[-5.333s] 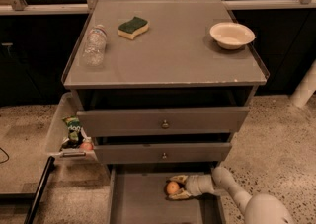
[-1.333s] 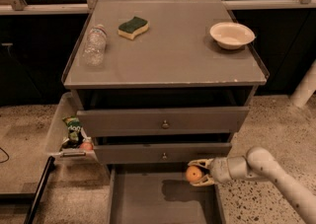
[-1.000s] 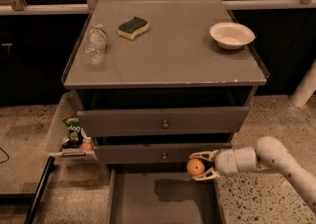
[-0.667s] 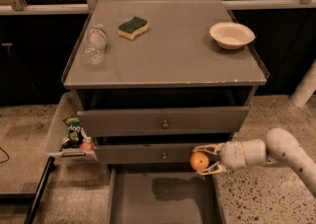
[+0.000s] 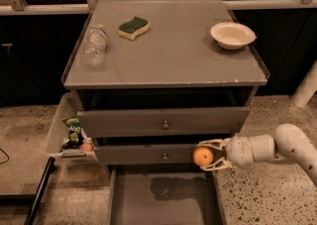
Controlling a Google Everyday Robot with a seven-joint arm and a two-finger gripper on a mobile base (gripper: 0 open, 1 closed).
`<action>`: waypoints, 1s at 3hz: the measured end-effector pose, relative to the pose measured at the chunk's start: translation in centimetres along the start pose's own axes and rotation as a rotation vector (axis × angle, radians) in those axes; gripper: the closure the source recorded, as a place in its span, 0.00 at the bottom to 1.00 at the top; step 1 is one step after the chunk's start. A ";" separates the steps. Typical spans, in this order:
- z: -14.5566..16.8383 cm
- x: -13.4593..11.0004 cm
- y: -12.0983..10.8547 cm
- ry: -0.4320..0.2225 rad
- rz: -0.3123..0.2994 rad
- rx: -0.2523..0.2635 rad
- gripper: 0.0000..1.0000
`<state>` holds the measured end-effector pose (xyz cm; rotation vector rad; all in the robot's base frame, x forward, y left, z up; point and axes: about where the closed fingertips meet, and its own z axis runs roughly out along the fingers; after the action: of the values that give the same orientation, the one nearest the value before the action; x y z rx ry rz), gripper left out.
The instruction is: Pick orange from bottom drawer and place on counter
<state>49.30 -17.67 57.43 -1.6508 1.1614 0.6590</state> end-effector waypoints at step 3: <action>0.2 -10.4 -2.3 0.000 -0.105 -0.106 1.00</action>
Offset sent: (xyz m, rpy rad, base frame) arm -0.0341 0.0339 0.1052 -0.0604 -0.0771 0.1313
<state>47.31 -13.29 66.95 -1.7880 1.0473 0.6632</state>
